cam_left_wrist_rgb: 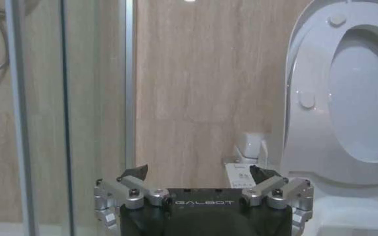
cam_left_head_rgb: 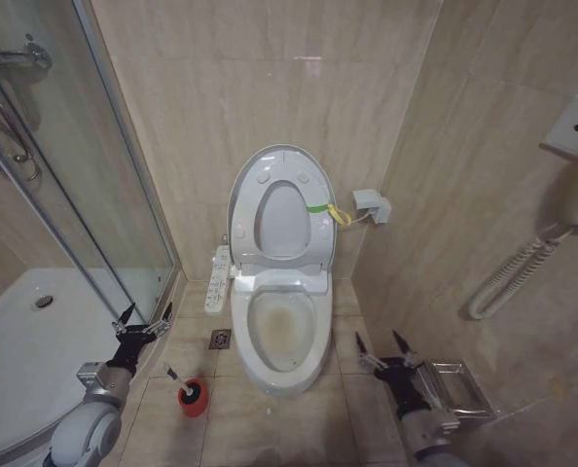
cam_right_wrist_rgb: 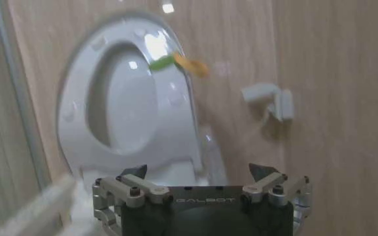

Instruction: Open the toilet lid, clean the toilet bowl with a toilet brush, close the toilet lid, and flush.

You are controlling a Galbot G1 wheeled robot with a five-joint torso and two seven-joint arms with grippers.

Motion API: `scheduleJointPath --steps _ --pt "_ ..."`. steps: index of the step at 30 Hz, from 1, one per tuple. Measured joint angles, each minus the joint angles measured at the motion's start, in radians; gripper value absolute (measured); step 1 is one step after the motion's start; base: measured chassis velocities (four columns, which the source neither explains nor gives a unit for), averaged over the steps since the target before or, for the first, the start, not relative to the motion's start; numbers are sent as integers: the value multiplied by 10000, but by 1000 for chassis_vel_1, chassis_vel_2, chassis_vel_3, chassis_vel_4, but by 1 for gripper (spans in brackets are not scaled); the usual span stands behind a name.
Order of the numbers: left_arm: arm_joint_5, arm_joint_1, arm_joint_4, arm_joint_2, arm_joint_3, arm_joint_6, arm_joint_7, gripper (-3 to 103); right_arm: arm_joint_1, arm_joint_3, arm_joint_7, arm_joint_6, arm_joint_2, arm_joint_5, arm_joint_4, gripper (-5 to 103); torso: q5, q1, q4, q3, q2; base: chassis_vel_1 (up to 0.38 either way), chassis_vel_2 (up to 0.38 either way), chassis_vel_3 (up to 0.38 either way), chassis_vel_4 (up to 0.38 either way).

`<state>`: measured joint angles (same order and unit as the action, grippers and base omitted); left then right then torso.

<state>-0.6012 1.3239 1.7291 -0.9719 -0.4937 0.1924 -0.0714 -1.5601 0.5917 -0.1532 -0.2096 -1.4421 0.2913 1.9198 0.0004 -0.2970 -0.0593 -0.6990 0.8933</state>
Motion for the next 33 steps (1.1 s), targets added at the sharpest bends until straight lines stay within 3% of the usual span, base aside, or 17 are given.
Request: scheduleJointPath --steps 19,33 --pt "0 0 -1 -1 0 0 0 100 1467 -155 -138 -577 -191 -68 -1537 100 -3 -2 -3 -2 -2 0 0 0 0" --pt "0 0 0 -1 0 0 0 100 2511 -126 688 -277 78 144 -2166 100 -3 -2 -3 -2 -2 0 0 0 0"
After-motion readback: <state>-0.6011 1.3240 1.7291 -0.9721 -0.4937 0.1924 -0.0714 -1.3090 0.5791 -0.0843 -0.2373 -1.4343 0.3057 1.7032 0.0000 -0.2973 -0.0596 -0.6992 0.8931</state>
